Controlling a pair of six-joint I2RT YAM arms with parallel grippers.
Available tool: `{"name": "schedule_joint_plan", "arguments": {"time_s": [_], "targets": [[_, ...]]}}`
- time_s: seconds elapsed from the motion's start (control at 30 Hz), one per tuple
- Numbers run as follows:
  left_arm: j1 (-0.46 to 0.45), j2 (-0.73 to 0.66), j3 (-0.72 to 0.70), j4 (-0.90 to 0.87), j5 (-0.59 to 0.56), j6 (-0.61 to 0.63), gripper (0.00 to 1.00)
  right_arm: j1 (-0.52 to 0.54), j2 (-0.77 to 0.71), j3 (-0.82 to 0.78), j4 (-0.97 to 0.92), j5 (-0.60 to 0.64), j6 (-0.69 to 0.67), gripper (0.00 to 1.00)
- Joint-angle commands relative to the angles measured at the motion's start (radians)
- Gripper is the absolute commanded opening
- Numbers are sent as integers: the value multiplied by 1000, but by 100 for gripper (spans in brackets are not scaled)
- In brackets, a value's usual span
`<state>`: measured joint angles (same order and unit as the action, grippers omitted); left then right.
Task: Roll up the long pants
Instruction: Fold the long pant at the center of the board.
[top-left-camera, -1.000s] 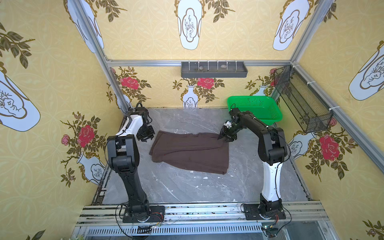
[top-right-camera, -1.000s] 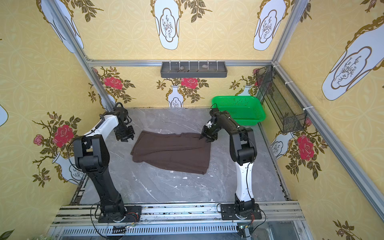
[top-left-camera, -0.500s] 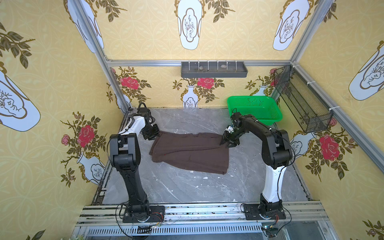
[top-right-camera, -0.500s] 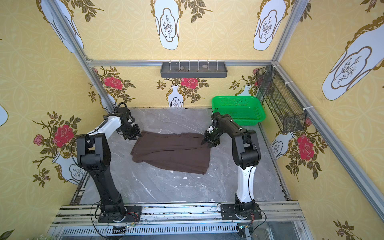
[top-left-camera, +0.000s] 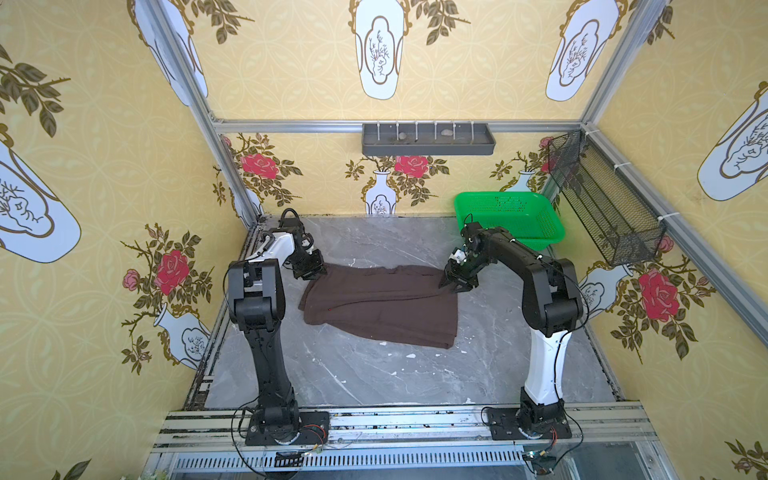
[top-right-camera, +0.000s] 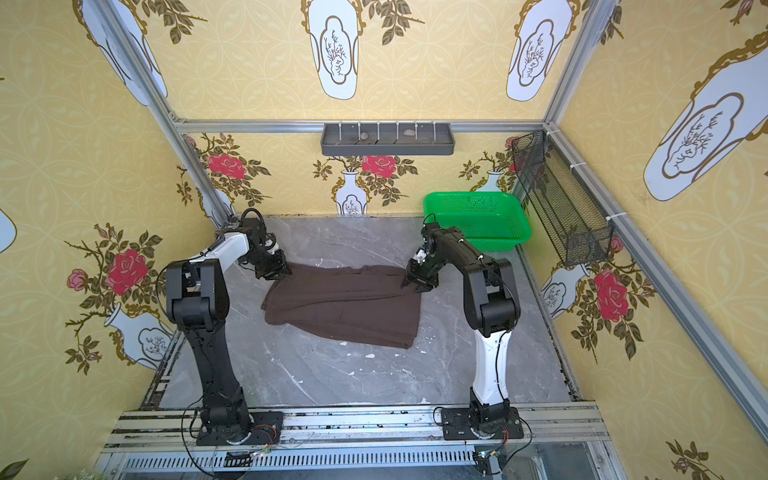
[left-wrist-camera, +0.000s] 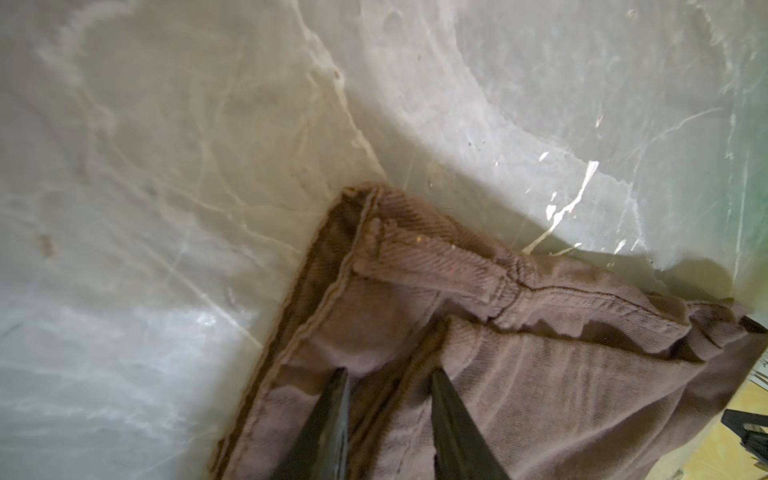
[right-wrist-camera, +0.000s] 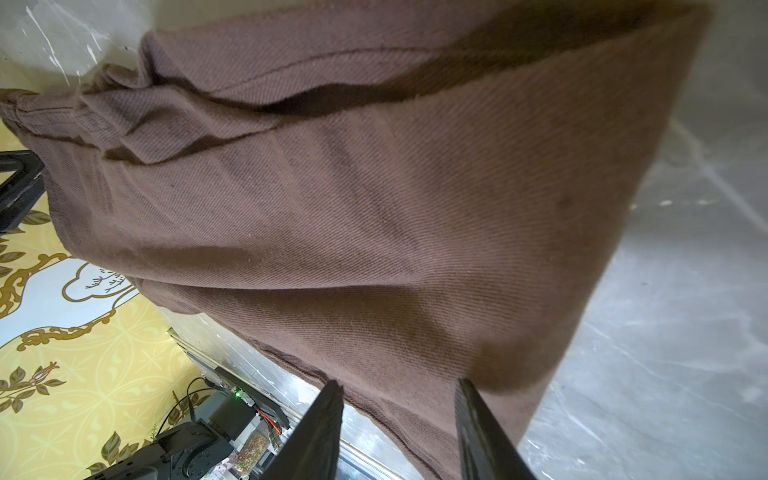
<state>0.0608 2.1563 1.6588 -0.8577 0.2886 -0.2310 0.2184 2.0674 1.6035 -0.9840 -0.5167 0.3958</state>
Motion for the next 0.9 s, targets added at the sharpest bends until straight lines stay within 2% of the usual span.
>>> {"name": "schedule_joint_plan", "arguments": {"time_s": [0.0, 0.37, 0.6, 0.73, 0.87], "targets": [[-11, 14, 0, 5, 54, 32, 32, 1, 3, 0, -25, 5, -11, 46], [-18, -1, -4, -6, 126, 34, 0, 1, 25, -13, -8, -8, 8, 46], [-17, -11, 96, -52, 104, 35, 0, -1, 34, 6, -17, -8, 8, 46], [-9, -49, 186, -82, 22, 39, 0, -2, 33, 11, -24, -4, 6, 46], [3, -24, 264, -134, -36, 74, 0, -1, 33, 11, -25, -5, 6, 46]]}}
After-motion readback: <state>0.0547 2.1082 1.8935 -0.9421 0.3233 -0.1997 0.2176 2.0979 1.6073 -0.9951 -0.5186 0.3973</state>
